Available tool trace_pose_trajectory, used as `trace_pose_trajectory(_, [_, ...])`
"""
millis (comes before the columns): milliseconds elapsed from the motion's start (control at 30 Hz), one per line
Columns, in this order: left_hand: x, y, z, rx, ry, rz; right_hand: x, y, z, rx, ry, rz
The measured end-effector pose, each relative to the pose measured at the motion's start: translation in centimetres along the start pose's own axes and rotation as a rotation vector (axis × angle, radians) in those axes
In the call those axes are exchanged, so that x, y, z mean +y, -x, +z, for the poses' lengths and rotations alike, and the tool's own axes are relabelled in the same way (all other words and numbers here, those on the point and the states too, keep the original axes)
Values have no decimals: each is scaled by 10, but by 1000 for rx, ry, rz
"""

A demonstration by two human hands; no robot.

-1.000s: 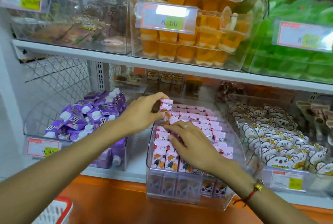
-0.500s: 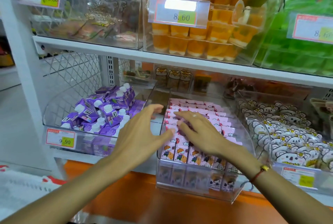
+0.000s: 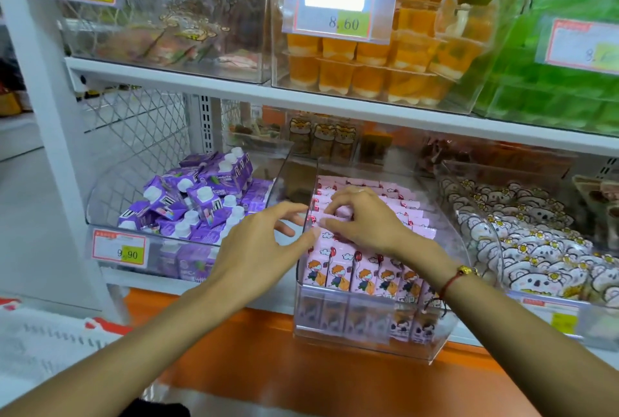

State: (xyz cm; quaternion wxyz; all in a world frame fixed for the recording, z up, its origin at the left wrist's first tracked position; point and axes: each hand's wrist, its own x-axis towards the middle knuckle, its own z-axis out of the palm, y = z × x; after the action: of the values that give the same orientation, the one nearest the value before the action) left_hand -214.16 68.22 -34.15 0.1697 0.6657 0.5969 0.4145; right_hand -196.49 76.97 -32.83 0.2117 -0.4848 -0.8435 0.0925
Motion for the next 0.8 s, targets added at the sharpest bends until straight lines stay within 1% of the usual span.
trace_pose_trajectory(100, [5,-7,-1,56,120,-12,-4,2,0,74,-106,31])
trace_pose_trajectory(167, [14,-16,-5,93,175,40,-7,4,-1,153,-203,59])
trace_pose_trajectory(267, [32,-30,-8,94,253,133,-16,10,-10,338,-417,51])
trace_pose_trajectory(400, [45,-36,-3,94,285,201,-29,26,-29,599,-517,-37])
trace_pose_trajectory(467, [43,-30,2,52,346,206,-31,35,-36,688,-620,-6])
trace_pose_trajectory(533, [39,-22,6,-39,379,203,-32,43,-42,707,-775,82])
trace_pose_trajectory(633, [37,-11,7,-144,422,206,-33,52,-44,625,-1048,224])
trace_pose_trajectory(700, [40,-8,5,-152,446,211,-35,56,-44,592,-1127,268])
trace_pose_trajectory(800, [42,-10,1,-117,414,234,-39,59,-47,619,-1181,283])
